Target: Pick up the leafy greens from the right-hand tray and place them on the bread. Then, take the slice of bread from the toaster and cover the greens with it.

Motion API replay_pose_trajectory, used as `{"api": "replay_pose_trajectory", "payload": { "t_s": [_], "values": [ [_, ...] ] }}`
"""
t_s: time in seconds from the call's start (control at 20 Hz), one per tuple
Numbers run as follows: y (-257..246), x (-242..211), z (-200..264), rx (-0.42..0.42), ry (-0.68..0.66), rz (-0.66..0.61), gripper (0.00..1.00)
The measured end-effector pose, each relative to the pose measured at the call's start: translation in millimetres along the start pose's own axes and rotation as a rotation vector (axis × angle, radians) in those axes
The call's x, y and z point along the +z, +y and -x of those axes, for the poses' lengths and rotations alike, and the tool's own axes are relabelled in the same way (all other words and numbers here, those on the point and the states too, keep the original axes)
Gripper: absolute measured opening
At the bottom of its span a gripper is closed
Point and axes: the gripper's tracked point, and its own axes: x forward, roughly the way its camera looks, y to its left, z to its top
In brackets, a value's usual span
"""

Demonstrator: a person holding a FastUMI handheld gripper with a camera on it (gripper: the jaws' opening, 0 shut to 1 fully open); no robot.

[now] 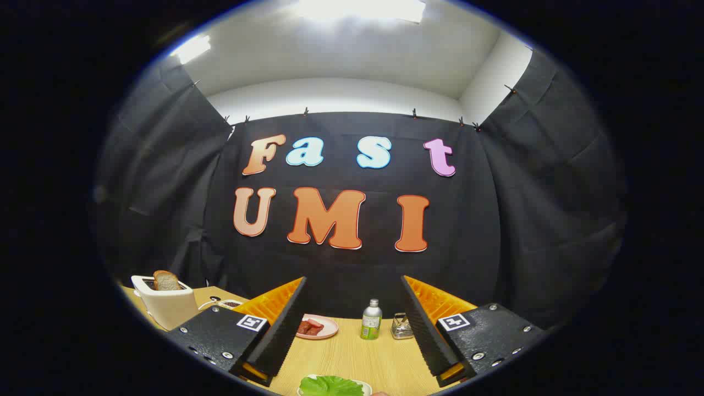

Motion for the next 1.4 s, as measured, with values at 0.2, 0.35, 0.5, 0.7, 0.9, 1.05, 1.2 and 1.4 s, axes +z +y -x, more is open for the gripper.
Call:
{"api": "replay_pose_trajectory", "payload": {
  "t_s": [0.2,0.35,0.5,0.7,0.9,1.05,1.2,1.4],
  "values": [
    [4,7,2,0.017,-0.012,-0.015,0.97],
    [8,11,5,0.030,-0.018,-0.018,0.97],
    [13,12,7,0.045,-0.016,-0.016,0.97],
    [20,12,10,0.073,-0.008,-0.015,0.97],
    [27,3,8,0.097,0.023,-0.026,0.97],
    [34,-30,3,0.128,0.136,-0.039,0.98],
    [33,-70,-1,0.125,0.281,-0.029,0.98],
    [44,-129,4,0.166,0.485,-0.021,0.99]
  ]
}}
